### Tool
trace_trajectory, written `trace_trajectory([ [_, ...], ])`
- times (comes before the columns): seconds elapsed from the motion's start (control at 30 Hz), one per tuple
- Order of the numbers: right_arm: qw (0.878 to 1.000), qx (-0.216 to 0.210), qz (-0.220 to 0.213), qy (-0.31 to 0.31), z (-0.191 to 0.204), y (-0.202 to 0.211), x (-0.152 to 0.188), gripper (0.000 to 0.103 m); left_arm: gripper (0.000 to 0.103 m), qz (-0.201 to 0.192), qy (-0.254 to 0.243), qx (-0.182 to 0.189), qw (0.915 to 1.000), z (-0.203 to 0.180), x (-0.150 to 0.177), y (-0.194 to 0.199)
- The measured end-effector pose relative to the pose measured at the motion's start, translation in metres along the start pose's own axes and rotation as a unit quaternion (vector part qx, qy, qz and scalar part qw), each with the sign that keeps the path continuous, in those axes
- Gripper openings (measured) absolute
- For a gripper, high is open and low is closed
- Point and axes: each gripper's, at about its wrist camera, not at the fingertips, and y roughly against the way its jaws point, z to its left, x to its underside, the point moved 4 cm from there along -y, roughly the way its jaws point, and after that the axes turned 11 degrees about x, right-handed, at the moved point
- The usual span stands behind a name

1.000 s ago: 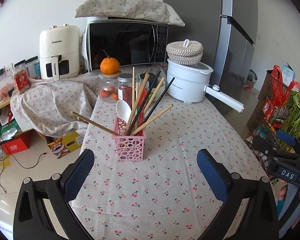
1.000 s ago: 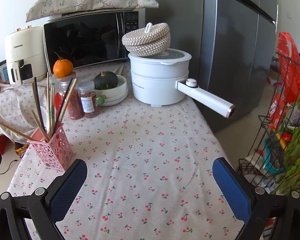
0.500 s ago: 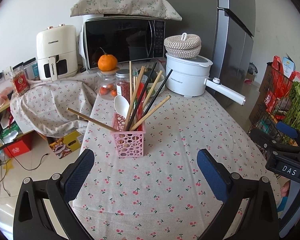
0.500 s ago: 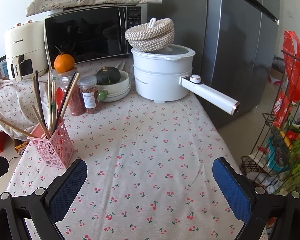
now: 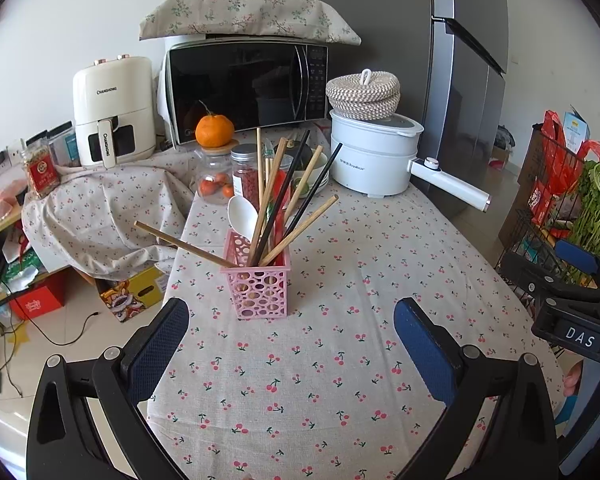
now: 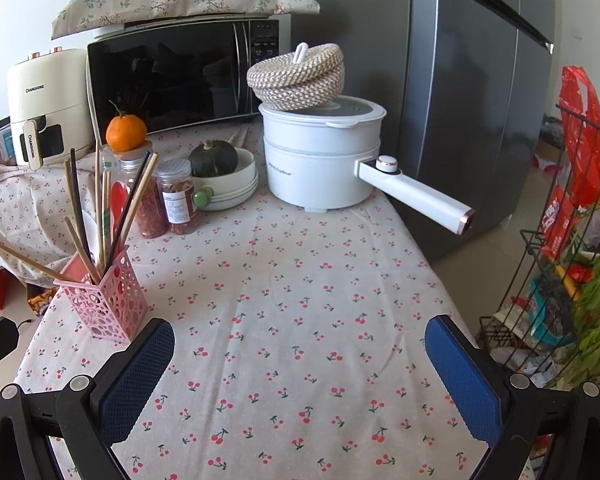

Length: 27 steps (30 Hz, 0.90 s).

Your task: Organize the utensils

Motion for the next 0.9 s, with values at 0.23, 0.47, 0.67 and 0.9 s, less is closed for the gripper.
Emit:
trace_trajectory([
  [0.23, 1.0, 0.0, 0.001, -0.001, 0.001, 0.0, 0.0, 0.103, 0.103, 0.004, -0.006, 0.006, 1.0, -0.005, 0.0, 0.003],
  [0.47, 1.0, 0.0, 0.003, 0.0, 0.003, -0.001, 0.001, 0.103, 0.103, 0.01, -0.009, 0.014, 0.9998, -0.009, 0.001, 0.004],
  [0.67, 1.0, 0.0, 0.005, 0.001, 0.004, -0.002, 0.002, 0.103, 0.103, 0.012, -0.011, 0.019, 0.9997, -0.012, 0.002, 0.006],
  [0.9, 1.0, 0.0, 0.005, 0.0, 0.004, -0.002, 0.002, 0.103, 0.103, 0.013, -0.011, 0.023, 0.9996, -0.013, 0.003, 0.005],
])
